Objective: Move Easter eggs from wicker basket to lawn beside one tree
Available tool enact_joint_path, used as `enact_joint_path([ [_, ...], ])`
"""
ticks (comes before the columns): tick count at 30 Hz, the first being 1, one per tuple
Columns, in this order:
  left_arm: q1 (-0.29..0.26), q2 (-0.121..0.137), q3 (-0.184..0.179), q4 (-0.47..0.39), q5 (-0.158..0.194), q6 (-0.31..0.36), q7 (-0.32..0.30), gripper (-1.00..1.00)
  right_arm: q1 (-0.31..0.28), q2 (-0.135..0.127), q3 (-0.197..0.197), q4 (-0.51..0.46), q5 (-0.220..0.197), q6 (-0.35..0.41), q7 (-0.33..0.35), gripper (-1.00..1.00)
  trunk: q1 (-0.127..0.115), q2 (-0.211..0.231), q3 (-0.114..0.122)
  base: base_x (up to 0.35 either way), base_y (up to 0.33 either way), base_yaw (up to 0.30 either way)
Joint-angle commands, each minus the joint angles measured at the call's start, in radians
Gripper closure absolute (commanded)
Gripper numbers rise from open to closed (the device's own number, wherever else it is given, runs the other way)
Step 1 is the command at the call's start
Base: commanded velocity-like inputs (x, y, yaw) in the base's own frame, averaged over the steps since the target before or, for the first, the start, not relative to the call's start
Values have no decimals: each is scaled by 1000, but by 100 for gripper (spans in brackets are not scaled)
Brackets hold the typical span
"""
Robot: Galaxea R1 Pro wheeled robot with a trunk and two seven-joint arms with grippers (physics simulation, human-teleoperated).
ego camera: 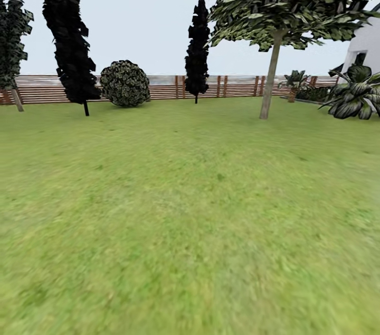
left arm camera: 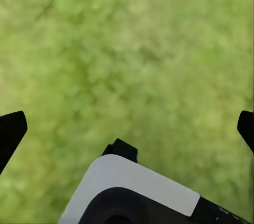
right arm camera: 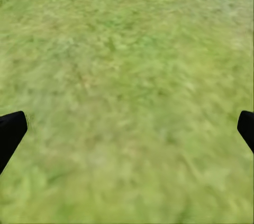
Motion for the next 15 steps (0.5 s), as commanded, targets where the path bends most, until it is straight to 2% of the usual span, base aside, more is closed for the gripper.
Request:
enact_joint_path([
  [1,0,0,-3,-1,10,-2,0,-100,-1,0,-1,1,-1,-2,1,-100,1,0,-1,319,-97,242],
  [15,0,0,-3,-1,10,-2,0,-100,-1,0,-1,1,1,-1,1,-100,1,0,-1,319,-133,246],
])
